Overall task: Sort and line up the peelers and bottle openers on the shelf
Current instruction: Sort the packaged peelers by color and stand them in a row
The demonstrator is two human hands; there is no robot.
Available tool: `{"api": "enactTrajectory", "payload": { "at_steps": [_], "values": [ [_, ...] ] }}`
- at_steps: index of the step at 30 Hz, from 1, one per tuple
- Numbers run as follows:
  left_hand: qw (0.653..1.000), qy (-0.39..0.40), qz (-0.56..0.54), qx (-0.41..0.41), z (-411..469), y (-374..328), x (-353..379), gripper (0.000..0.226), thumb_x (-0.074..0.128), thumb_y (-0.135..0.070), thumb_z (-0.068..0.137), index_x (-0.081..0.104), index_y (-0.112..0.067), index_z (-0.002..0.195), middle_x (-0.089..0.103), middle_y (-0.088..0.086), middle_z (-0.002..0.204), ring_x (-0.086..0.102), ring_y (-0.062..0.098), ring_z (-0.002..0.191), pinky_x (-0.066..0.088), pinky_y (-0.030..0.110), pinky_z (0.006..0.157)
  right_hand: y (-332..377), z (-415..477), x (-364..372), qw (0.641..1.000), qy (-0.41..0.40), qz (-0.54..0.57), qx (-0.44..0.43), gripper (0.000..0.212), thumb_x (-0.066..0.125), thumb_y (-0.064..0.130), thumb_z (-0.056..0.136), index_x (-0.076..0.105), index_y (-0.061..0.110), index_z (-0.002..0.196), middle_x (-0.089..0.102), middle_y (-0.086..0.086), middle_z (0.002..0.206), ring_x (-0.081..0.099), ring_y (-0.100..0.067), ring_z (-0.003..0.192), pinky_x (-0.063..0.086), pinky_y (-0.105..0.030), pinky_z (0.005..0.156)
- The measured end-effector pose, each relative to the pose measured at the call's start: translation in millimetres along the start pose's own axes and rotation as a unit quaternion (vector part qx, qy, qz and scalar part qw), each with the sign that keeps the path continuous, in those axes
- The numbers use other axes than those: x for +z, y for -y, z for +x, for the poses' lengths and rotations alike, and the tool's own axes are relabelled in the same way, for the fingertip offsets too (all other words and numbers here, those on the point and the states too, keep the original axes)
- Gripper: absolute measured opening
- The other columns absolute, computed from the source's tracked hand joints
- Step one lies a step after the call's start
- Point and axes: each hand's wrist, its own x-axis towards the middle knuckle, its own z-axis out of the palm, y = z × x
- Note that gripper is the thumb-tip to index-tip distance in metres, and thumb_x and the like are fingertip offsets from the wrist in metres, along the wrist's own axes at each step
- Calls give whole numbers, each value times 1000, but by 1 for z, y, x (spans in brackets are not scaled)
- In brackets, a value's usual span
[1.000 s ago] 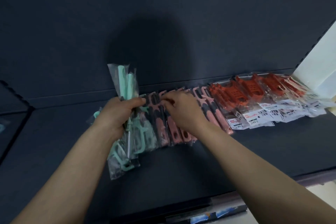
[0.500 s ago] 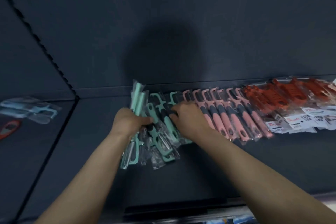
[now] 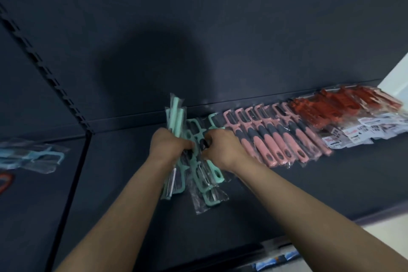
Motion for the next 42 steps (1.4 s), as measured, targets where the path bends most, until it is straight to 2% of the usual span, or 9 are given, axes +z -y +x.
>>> {"api": "enactTrajectory", "payload": {
  "at_steps": [4, 10, 13, 18, 23, 28, 31, 36, 42],
  "values": [
    [994, 36, -99, -29, -2, 3, -6, 34, 85, -5, 61, 66, 5, 88, 71, 21, 80, 70, 31, 67, 59, 43, 63, 4, 0, 5, 993, -7, 115, 40, 15, 73, 18, 67, 64, 8, 72, 60, -3, 70, 57, -19, 65, 37, -21, 48],
    [978, 96, -168, -75, -8, -1, -13, 31, 85, -10, 63, 67, 6, 82, 71, 17, 66, 69, 26, 55, 54, 29, 48, 9, 1, 12, 962, 29, 268, 53, 14, 65, 8, 73, 67, 1, 85, 59, -5, 72, 53, -16, 66, 44, -30, 61],
    [979, 97, -160, -81, -8, 0, -16, 28, 83, -3, 64, 67, 5, 85, 71, 18, 71, 69, 26, 58, 54, 30, 48, 11, 1, 8, 951, 42, 298, 67, 9, 60, 5, 77, 67, 5, 82, 59, -1, 68, 52, -11, 61, 44, -22, 56],
    [993, 53, -94, -56, -4, 6, -12, 31, 81, 2, 65, 63, 3, 91, 69, 20, 85, 68, 30, 72, 58, 38, 62, 7, 1, 0, 979, 4, 195, 56, 5, 53, 11, 83, 57, 8, 80, 54, -3, 71, 49, -17, 64, 36, -23, 51],
    [997, 24, -67, -38, 0, 11, -12, 35, 80, 1, 65, 62, 6, 94, 67, 22, 89, 67, 33, 77, 58, 41, 69, 5, -5, 0, 996, -37, 77, 22, 26, 50, 12, 89, 48, 7, 114, 61, -13, 102, 59, -32, 98, 47, -31, 75],
    [998, 14, -58, -31, 1, 14, -12, 36, 81, 0, 64, 62, 7, 94, 67, 23, 90, 67, 33, 78, 58, 42, 69, 4, -11, 4, 996, -90, -13, -23, 20, 47, 12, 90, 63, 8, 100, 61, -18, 100, 60, -36, 91, 44, -31, 70],
    [998, 12, -53, -27, 1, 13, -11, 37, 81, -1, 65, 60, 5, 96, 67, 22, 92, 67, 33, 79, 58, 43, 71, 5, -15, 10, 996, -61, -46, -53, 23, 53, 23, 91, 61, 8, 107, 54, -15, 109, 55, -34, 98, 44, -31, 79],
    [999, 12, -47, -25, 0, 14, -13, 40, 82, -2, 65, 61, 5, 98, 66, 22, 94, 66, 33, 83, 57, 49, 76, 3, -13, 12, 992, -66, -90, -54, 17, 50, 9, 90, 58, 4, 103, 49, -17, 114, 55, -37, 100, 45, -33, 78],
    [999, 10, -47, -21, 1, 16, -17, 41, 81, -2, 65, 61, 5, 99, 66, 22, 97, 66, 34, 84, 56, 49, 78, 0, -13, 8, 987, -105, -115, -40, 21, 49, 12, 92, 59, 4, 109, 51, -16, 115, 51, -35, 107, 45, -34, 78]
  ]
}}
